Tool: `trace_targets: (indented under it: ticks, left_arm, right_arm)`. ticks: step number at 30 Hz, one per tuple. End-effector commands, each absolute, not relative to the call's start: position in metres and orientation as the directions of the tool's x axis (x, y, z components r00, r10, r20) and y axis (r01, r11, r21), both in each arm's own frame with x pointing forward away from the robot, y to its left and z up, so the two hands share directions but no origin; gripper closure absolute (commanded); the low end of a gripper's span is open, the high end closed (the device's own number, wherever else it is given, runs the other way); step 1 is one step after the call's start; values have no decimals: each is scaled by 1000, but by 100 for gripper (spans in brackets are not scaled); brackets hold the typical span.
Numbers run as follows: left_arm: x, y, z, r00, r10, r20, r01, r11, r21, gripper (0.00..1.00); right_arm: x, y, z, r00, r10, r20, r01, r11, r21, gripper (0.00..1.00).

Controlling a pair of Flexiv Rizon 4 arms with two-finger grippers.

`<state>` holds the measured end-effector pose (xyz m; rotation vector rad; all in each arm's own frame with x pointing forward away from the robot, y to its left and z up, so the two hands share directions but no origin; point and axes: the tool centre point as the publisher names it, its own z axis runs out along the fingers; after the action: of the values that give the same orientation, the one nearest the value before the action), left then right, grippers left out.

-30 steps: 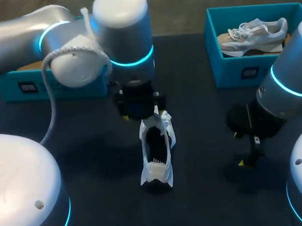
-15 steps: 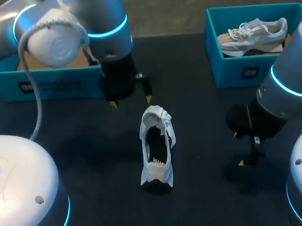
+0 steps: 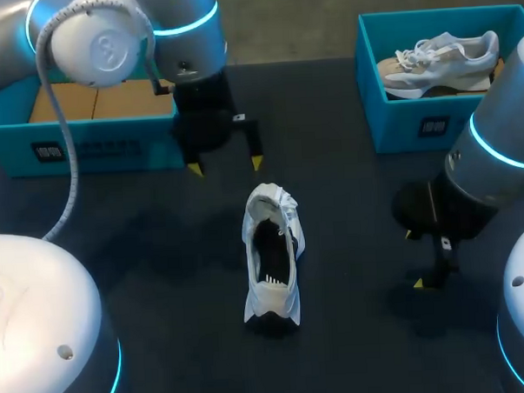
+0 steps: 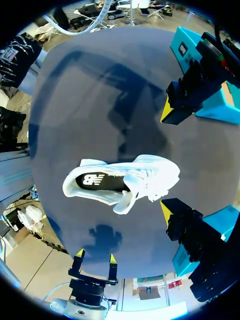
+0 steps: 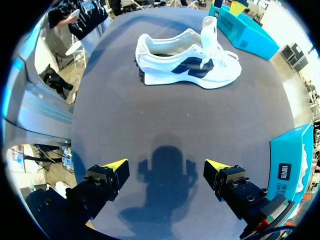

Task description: Take the shoe out of the shoebox, open the shoe tongue, remove and reinsert the insole, then place the shoe into the shoebox

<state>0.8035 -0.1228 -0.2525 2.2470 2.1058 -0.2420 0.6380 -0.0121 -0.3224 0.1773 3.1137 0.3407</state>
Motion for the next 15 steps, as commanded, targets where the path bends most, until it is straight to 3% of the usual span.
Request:
trace_targets:
  ticks: [1, 15]
  left_arm:
    - [803, -122, -252, 59, 987, -148, 995, -69, -66, 0]
    - [819, -133, -257, 92, 985, -149, 994, -98, -38, 0]
  right_arm:
    - [636, -12, -323, -994, 114, 5, 112, 970, 217, 0]
    - [636, -12, -323, -994, 114, 5, 112, 970, 217, 0]
